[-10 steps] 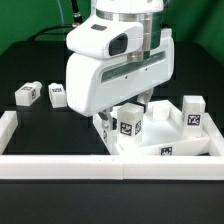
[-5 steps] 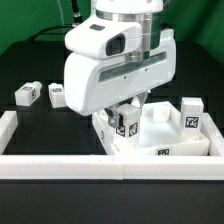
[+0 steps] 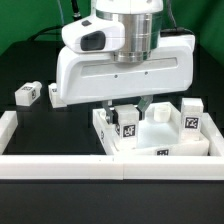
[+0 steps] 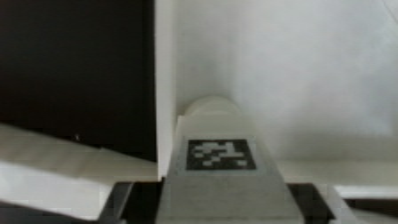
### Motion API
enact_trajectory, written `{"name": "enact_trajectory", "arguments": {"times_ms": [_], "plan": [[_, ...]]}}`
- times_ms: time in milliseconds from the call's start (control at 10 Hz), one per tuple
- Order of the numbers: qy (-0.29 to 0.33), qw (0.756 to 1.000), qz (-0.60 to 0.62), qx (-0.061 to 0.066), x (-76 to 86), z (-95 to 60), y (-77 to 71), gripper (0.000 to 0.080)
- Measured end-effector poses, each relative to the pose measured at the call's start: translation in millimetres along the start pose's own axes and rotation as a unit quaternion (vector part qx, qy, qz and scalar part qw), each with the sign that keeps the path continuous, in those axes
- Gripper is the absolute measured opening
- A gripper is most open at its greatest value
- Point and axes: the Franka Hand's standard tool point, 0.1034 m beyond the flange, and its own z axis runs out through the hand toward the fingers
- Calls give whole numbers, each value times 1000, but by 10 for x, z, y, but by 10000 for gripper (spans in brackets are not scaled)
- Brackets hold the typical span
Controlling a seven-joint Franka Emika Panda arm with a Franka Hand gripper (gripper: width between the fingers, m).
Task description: Assemble square table
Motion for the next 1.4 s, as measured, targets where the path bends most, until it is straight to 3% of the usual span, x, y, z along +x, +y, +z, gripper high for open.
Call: {"name": "enact_trajectory", "arguments": {"times_ms": [500, 800, 900, 1000, 1100, 1200, 1400], "plan": [[-1, 971, 238, 4, 10, -2, -59, 291], [0, 961, 277, 1, 6, -5, -34, 291], [0, 960, 280, 2, 7, -5, -37, 340], [0, 962, 273, 2, 7, -5, -39, 340], [0, 966, 257, 2, 8, -5, -39, 523], [0, 970, 242, 2, 10, -7, -41, 623], [2, 988, 156, 0, 21, -28, -56, 641]]}}
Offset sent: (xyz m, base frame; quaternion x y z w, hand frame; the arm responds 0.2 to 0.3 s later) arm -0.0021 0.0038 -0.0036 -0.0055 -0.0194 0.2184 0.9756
